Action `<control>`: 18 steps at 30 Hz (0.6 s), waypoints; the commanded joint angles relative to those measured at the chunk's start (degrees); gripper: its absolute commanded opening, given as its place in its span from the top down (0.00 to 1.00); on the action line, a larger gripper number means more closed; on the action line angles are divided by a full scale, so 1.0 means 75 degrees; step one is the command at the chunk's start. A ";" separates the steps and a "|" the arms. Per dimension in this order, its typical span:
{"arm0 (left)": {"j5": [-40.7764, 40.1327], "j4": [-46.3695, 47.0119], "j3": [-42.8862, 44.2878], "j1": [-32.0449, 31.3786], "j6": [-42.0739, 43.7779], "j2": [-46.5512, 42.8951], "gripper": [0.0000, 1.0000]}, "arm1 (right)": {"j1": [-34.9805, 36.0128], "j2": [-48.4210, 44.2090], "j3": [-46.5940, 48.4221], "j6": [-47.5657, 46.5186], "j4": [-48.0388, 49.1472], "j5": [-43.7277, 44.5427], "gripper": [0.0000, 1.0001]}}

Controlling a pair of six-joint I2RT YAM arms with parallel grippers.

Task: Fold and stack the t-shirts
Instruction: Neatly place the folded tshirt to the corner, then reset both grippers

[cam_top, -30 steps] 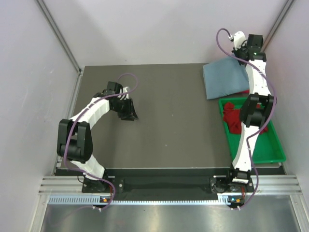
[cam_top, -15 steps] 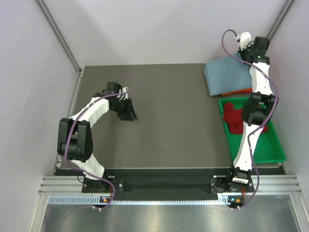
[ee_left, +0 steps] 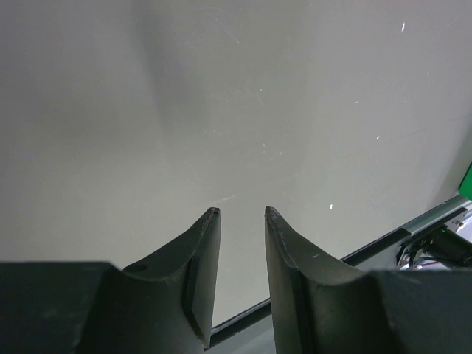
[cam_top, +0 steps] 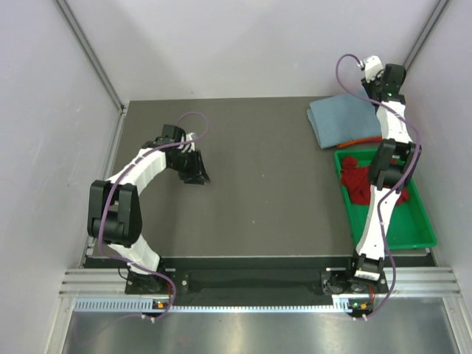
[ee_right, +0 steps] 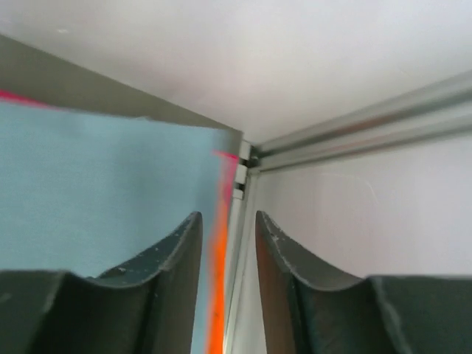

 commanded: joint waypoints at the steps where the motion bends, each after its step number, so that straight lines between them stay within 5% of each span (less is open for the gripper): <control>1: 0.0105 0.0189 0.0116 0.0050 -0.0045 -0.0054 0.64 | -0.0201 -0.0518 -0.0225 0.0153 0.1260 0.0642 0.63; 3: 0.0116 0.0224 0.0116 0.0062 -0.0045 -0.0078 0.64 | -0.0189 -0.0764 -0.0285 0.0330 0.1354 0.1049 0.61; 5: 0.0140 0.0236 0.0116 0.0062 -0.0056 -0.0101 0.64 | -0.0142 -0.0976 -0.0355 0.0716 0.1366 0.1379 0.46; 9: 0.0431 0.0364 0.0104 0.0120 -0.0103 -0.0195 0.64 | 0.0021 -0.1876 -0.0823 0.1922 0.1133 0.1967 0.40; 13: 0.0702 0.0388 0.0116 0.0226 -0.0103 -0.0382 0.63 | 0.0139 -0.2754 -0.1723 0.3548 0.0500 0.1546 0.61; 18: 0.1076 0.0751 -0.0083 0.0308 -0.0138 -0.0722 0.63 | 0.0338 -0.4464 -0.2979 0.5238 -0.0505 0.1685 0.68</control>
